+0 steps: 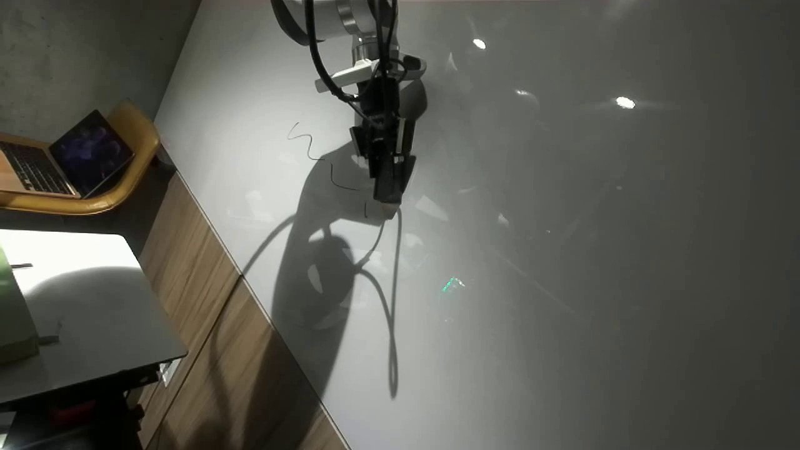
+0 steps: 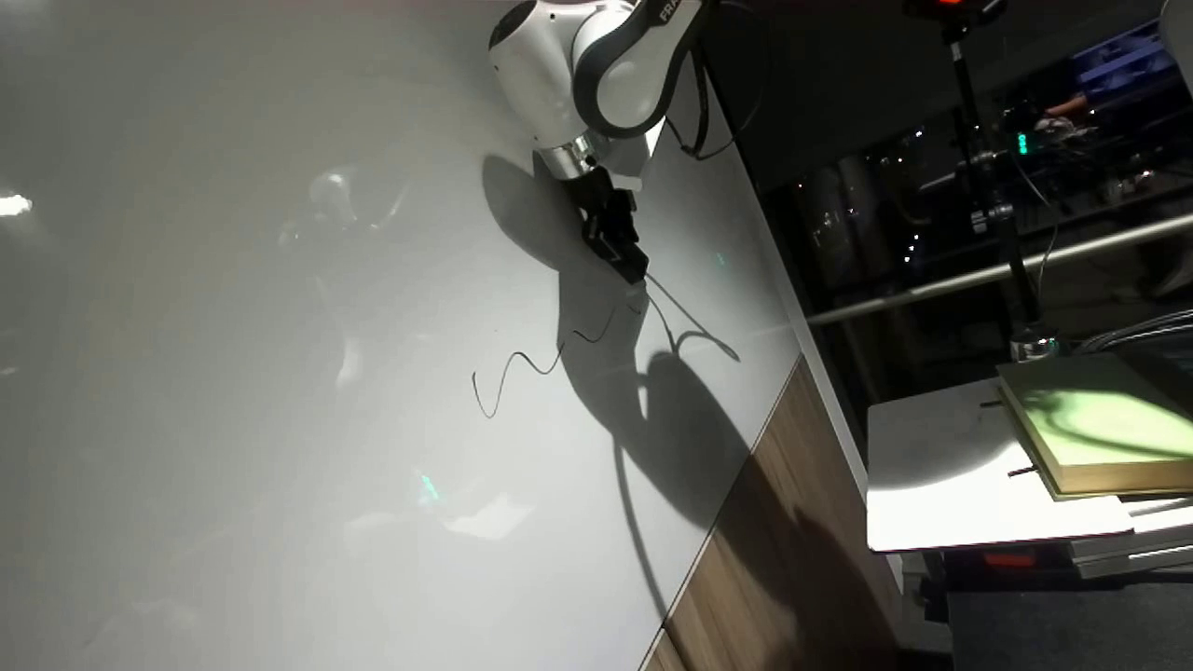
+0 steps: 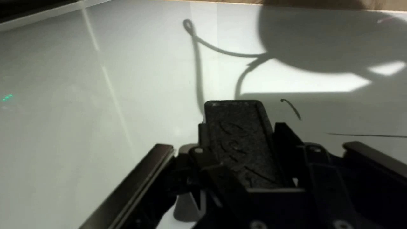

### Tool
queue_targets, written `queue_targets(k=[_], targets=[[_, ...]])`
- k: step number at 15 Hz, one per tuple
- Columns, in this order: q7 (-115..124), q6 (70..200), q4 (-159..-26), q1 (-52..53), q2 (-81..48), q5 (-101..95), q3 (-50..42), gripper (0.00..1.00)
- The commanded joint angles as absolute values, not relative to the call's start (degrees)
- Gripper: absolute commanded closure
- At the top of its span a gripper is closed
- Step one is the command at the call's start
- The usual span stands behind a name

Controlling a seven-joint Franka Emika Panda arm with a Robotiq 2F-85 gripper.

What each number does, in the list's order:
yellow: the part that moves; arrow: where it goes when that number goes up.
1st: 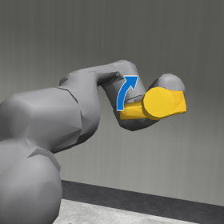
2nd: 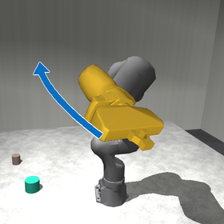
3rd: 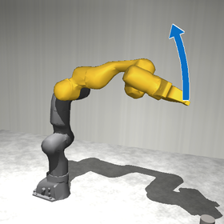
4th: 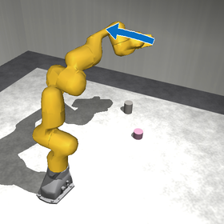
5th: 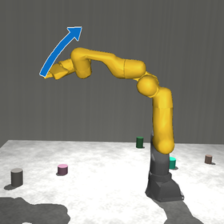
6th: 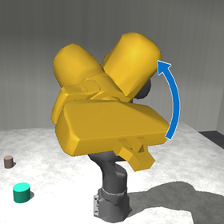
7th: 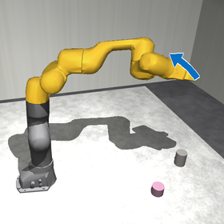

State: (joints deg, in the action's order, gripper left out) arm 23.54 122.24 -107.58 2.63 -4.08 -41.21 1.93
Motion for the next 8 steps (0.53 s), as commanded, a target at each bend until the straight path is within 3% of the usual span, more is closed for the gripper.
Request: queue_targets(k=[1,8], targets=[[24.86,127.34,-101.68,4.76,-11.05,-41.03,3.37,0.72],[25.21,124.17,-101.73,12.42,-15.83,-41.69,8.38,0.7]])
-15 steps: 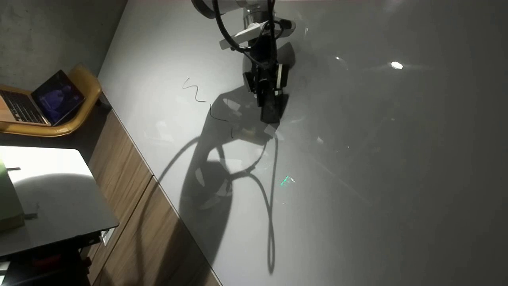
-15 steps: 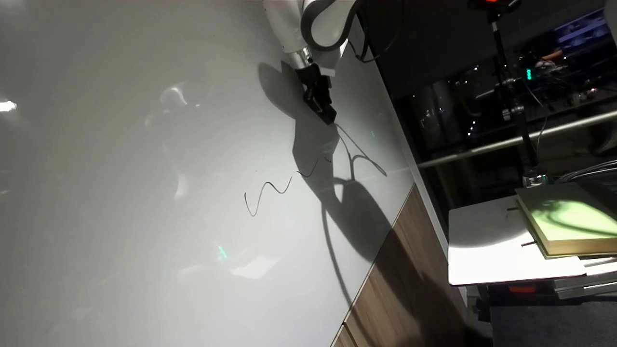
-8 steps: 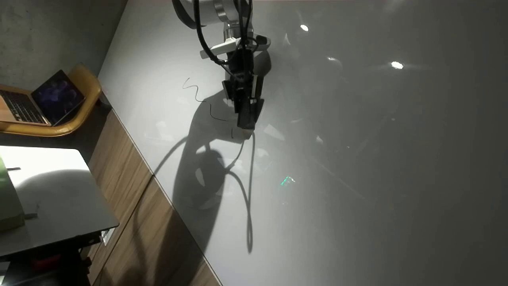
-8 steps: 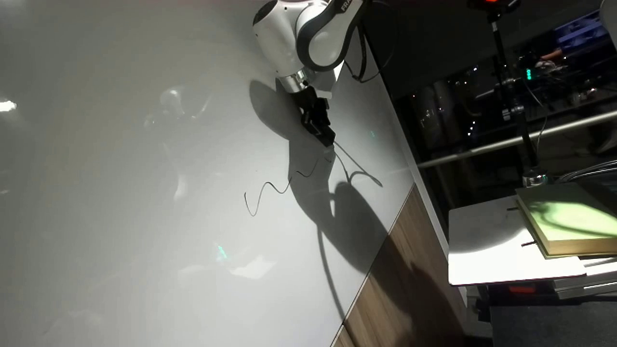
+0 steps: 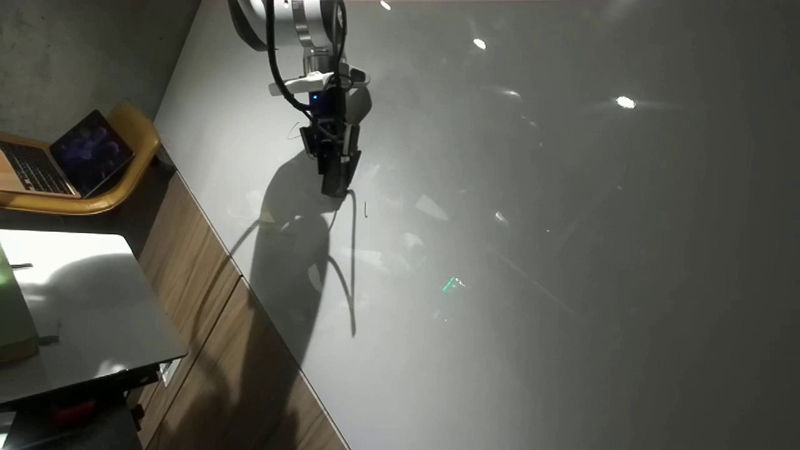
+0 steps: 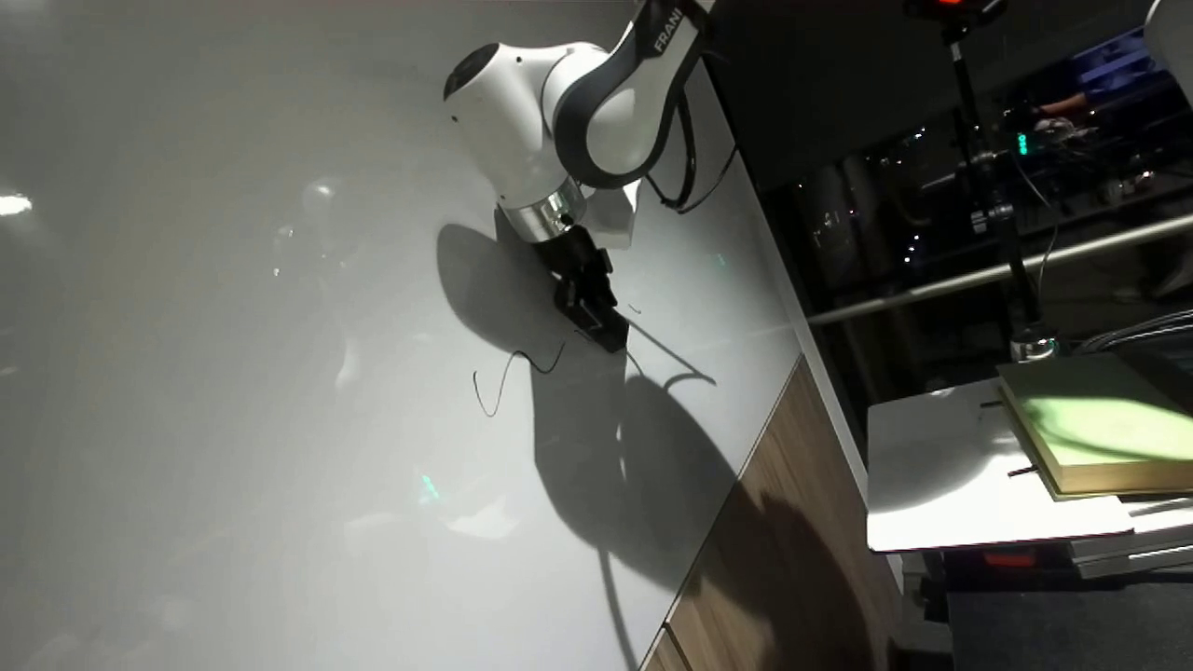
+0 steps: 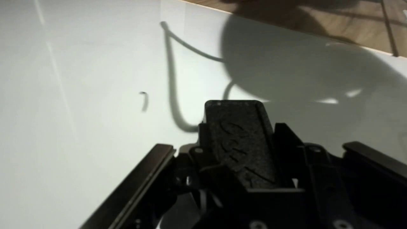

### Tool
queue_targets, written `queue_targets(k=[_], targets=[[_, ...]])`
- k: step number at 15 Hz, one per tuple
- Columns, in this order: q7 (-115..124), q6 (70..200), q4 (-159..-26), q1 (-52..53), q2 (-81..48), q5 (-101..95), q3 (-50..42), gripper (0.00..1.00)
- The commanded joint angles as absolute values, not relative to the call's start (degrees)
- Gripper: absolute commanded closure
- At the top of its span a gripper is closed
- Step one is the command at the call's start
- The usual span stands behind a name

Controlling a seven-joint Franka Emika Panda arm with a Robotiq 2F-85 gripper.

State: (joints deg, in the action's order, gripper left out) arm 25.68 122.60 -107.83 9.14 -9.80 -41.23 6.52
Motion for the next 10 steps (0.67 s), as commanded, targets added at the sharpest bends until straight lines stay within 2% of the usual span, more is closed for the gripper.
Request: queue_targets(k=[1,10], targets=[[24.62,123.76,-100.56,13.38,-16.8,-41.91,8.57,0.69],[21.75,116.89,-90.42,18.35,-21.46,-40.36,9.23,0.71]])
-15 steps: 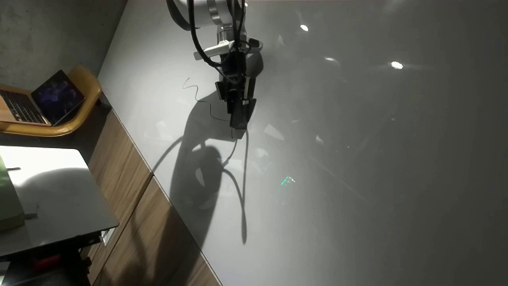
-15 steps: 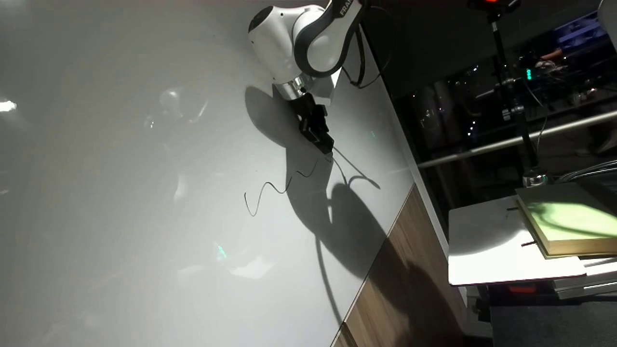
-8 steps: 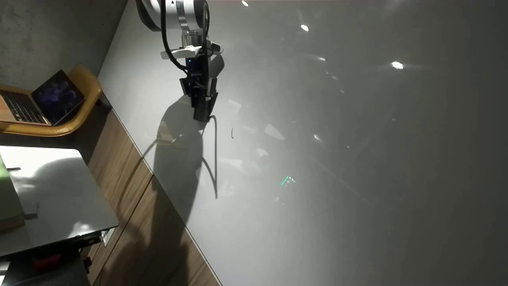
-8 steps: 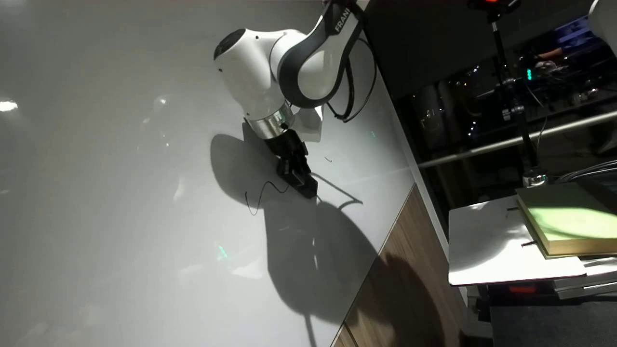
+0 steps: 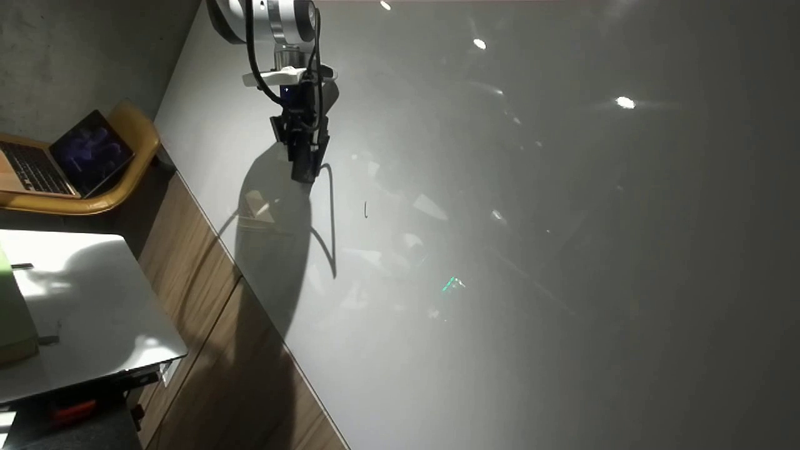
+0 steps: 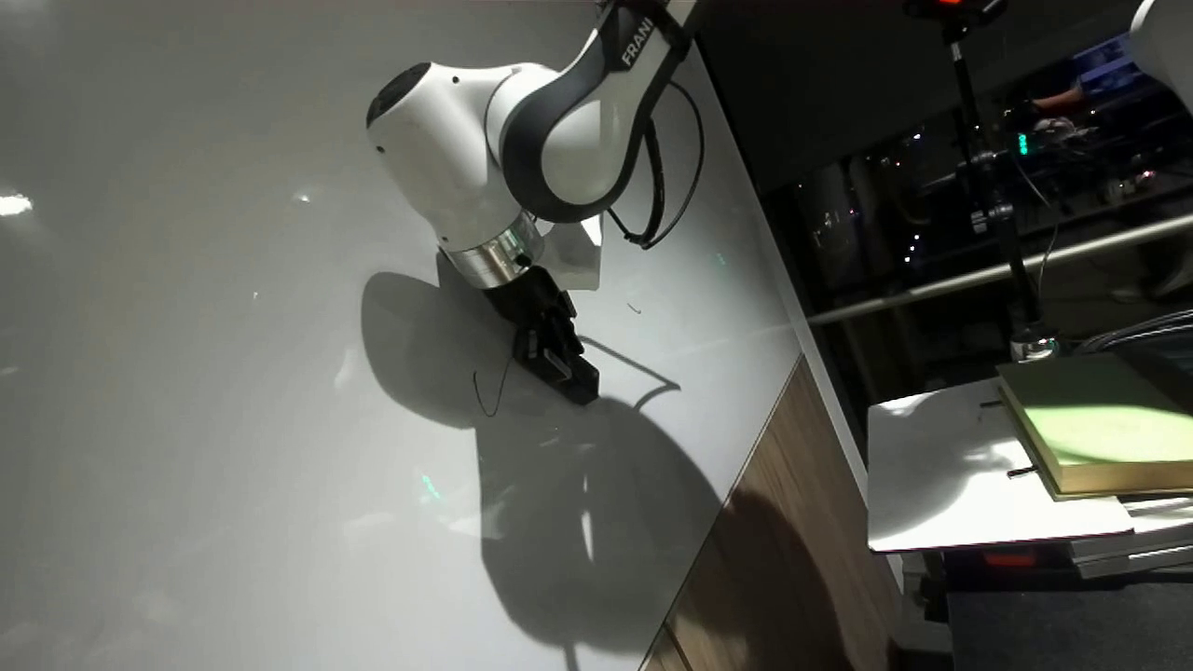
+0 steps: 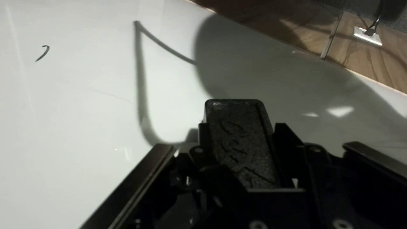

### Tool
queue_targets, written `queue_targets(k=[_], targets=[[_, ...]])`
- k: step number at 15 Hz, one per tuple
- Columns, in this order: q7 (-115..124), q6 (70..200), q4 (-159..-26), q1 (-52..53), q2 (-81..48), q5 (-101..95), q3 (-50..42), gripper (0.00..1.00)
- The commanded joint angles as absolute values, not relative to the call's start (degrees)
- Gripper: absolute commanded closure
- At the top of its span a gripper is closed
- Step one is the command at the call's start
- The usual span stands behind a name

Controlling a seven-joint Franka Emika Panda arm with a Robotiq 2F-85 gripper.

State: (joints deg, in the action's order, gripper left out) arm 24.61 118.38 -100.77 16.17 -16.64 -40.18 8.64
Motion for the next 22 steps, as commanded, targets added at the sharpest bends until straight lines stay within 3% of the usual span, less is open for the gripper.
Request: queue_targets(k=[1,13,22], targets=[[21.66,115.53,-88.29,19.37,-22.39,-40.35,9.58,0.71],[19.67,107.44,-70.15,26.56,-33.71,-39.09,9.54,0.72],[19.08,108.31,-74.39,23.89,-31.56,-40.08,8.63,0.71]])
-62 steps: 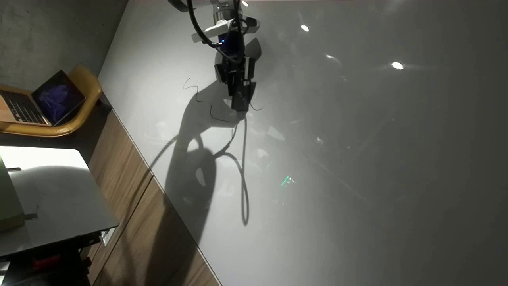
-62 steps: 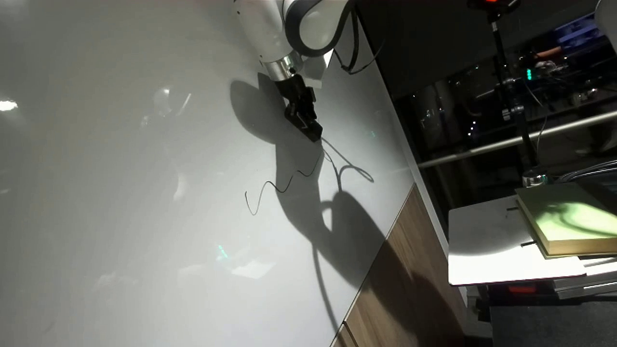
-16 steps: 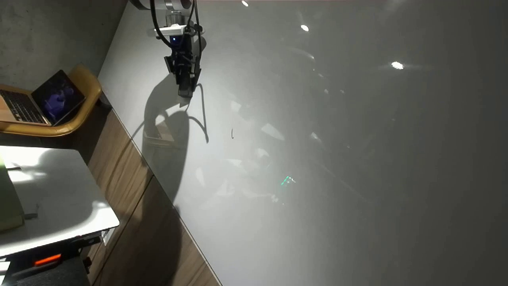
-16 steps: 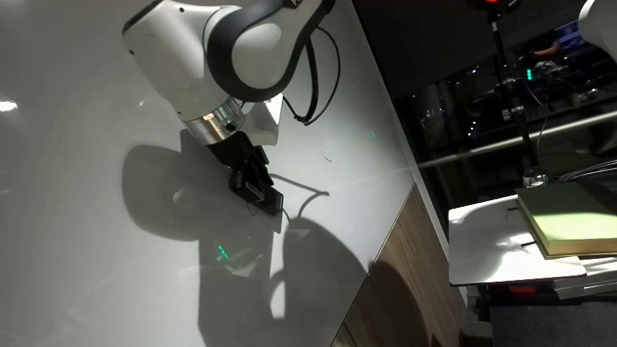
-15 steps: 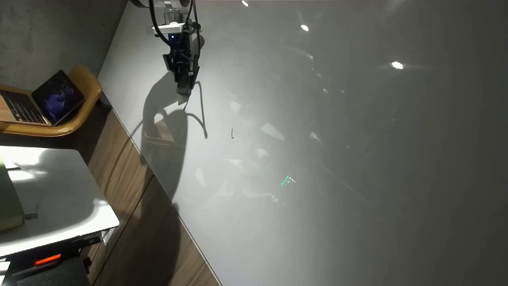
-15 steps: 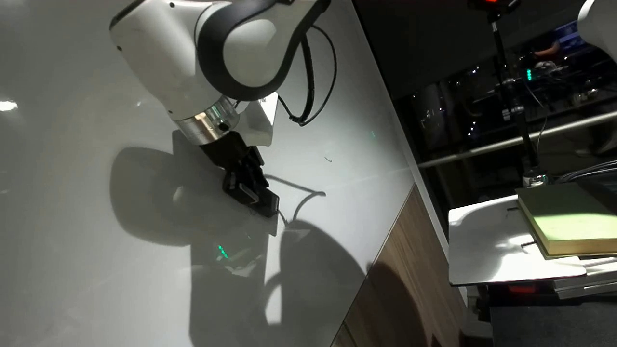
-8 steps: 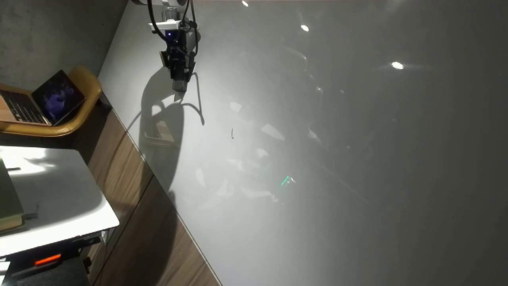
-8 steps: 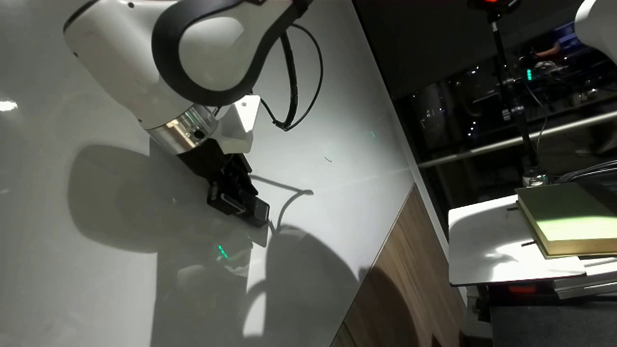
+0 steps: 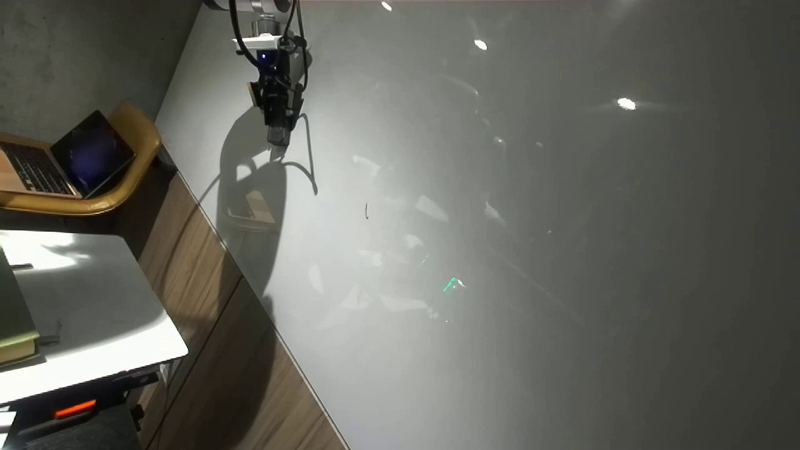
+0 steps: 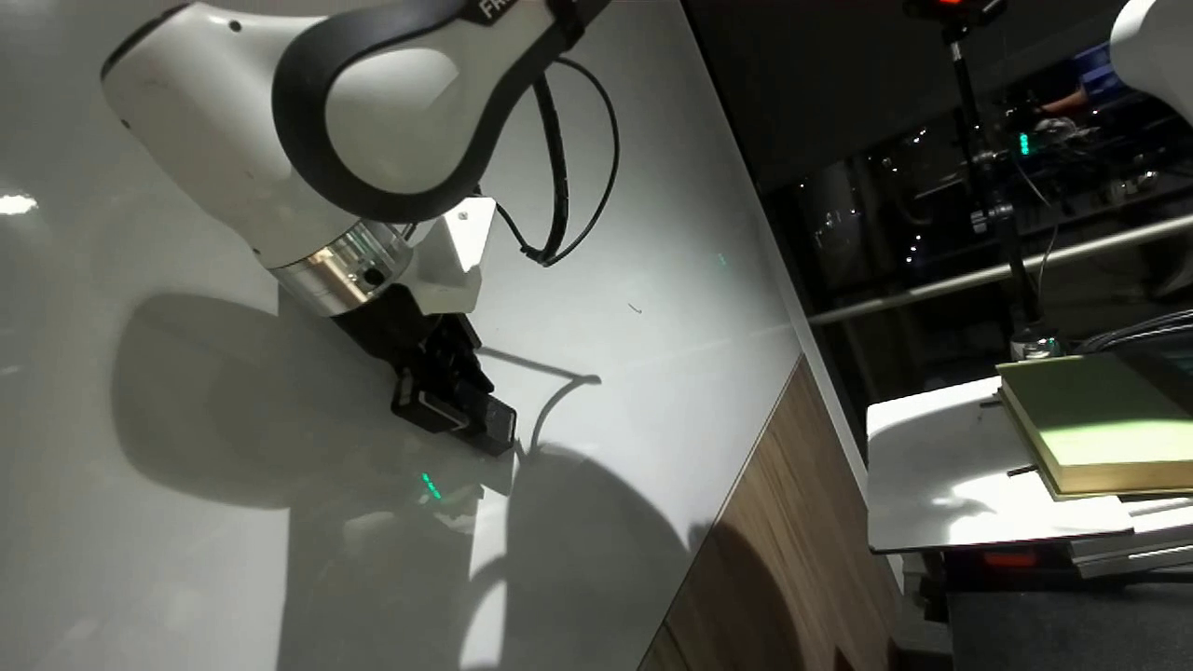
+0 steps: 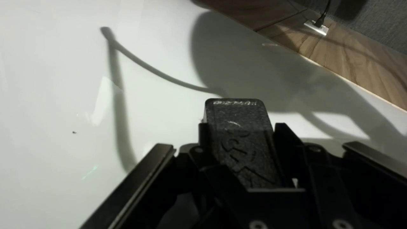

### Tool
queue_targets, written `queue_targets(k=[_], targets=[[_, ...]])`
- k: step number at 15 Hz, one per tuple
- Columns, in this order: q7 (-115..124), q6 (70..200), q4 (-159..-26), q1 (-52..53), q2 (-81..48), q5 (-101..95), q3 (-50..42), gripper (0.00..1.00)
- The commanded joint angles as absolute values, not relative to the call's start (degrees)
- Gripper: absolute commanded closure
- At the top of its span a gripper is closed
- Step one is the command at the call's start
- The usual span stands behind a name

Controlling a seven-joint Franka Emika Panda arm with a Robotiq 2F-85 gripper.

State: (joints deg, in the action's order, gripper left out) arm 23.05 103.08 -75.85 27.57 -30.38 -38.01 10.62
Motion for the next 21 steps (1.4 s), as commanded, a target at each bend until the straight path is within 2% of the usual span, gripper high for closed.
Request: queue_targets(k=[1,11,16,21], targets=[[19.19,108.21,-76.85,23.18,-29.27,-40.39,8.29,0.71],[22.78,112.41,-95.98,15.43,-13.64,-42.32,4.85,0.65],[23.32,120.64,-104.98,7.73,-9.28,-41.23,1.5,0.65],[22.65,131.07,-108.97,0.35,-10.41,-40.06,-3.08,0.66]])
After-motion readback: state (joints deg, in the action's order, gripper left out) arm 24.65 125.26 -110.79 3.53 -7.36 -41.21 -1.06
